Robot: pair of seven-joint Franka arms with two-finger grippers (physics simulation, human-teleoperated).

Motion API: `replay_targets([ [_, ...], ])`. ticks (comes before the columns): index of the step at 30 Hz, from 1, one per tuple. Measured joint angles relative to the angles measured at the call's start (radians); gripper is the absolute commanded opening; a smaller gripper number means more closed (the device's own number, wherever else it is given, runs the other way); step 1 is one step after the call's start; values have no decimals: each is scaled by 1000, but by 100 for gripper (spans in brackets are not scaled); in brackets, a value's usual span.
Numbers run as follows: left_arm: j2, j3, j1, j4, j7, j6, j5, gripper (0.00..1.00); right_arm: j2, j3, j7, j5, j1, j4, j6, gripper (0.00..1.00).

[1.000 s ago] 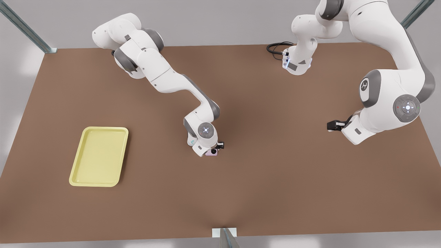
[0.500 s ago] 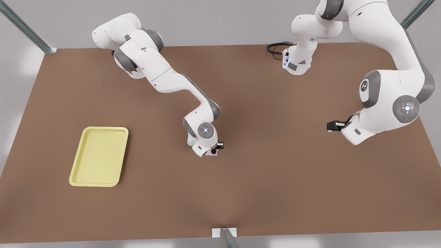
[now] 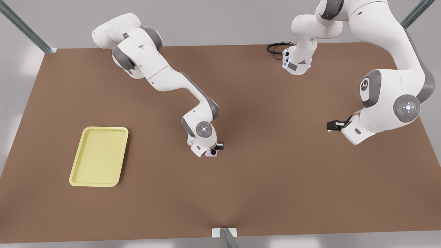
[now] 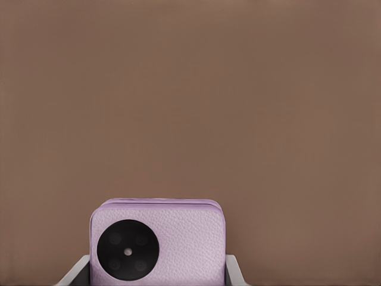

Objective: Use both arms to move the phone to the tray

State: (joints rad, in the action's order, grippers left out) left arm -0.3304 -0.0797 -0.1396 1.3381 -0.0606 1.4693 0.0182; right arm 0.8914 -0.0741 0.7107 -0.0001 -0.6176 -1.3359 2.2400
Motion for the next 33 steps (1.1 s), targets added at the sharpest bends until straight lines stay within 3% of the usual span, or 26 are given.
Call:
replay_targets([
  [6, 3, 0, -1, 0, 0, -5, 3, 100, -100, 1, -21, -10, 128, -85, -33, 81],
  [10, 2, 1, -3, 0, 0, -6, 4, 100, -220, -77, -82, -12, 393, -270, -37, 81],
  [17, 4, 2, -3, 0, 0, -8, 4, 100, -418, -78, -278, -21, 726, -593, 7, 81],
  [23, 4, 2, -3, 0, 0, -8, 5, 100, -413, 47, -530, -33, 878, -610, 42, 81],
  [25, 3, 2, -3, 0, 0, -8, 5, 100, -399, 68, -611, -34, 882, -612, 64, 100],
  [29, 5, 2, -3, 0, 0, -9, 5, 100, -409, 74, -748, -36, 879, -608, 90, 100],
  [33, 7, 2, -4, 0, 1, -9, 4, 100, -578, 59, -846, -42, 866, -484, 4, 100],
])
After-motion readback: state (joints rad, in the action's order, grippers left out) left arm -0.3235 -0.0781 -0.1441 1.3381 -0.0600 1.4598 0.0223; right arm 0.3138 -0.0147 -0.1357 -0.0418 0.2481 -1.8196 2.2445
